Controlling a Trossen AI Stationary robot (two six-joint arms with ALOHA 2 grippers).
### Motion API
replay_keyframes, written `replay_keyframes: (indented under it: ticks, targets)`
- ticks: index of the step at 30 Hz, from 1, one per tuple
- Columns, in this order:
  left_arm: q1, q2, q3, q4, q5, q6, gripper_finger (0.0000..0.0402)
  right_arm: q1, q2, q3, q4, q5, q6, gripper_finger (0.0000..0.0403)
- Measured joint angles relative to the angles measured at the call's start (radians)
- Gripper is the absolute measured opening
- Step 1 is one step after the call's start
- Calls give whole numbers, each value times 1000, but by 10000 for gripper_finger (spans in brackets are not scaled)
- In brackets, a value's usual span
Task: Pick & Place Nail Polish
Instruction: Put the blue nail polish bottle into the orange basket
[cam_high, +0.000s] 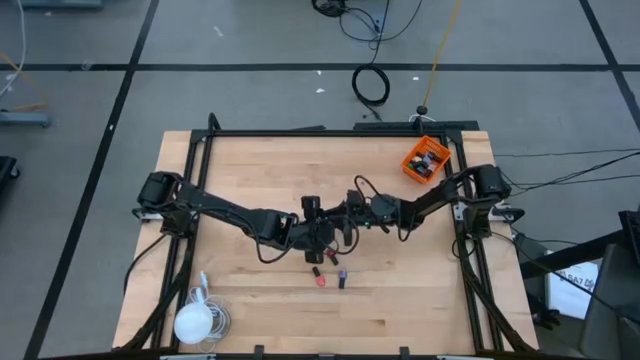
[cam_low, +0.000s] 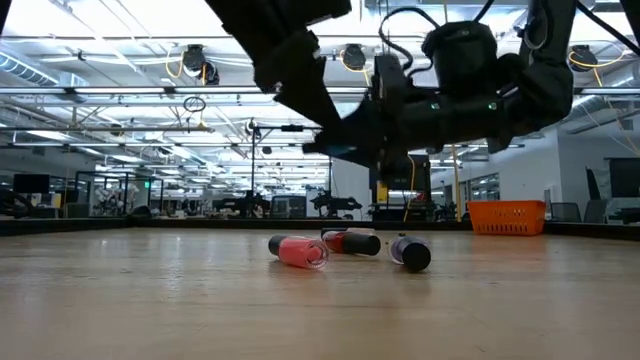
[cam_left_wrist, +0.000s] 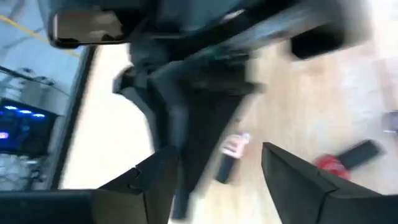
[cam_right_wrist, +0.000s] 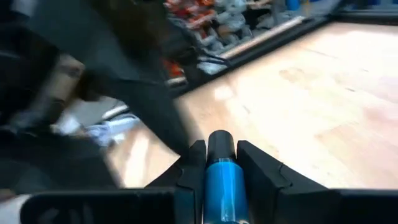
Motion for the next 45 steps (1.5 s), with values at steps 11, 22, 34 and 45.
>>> replay_keyframes:
  ticks: [11,22,34,45]
  targets:
    - [-6,-98,0,-11,115,-29,263,-68,-199,-220,-4,63,-3,64]
    - [115,-364,-342,344,301,-35,261,-74,-696,-602,-21,435,-31,64]
    - [208,-464,-597,667,309,-225,256,-149,-884,-568,-620,878,-60,64]
    - [208,-457,-597,640,309,-220,267,-412,-889,-528,-712,852,-98,64]
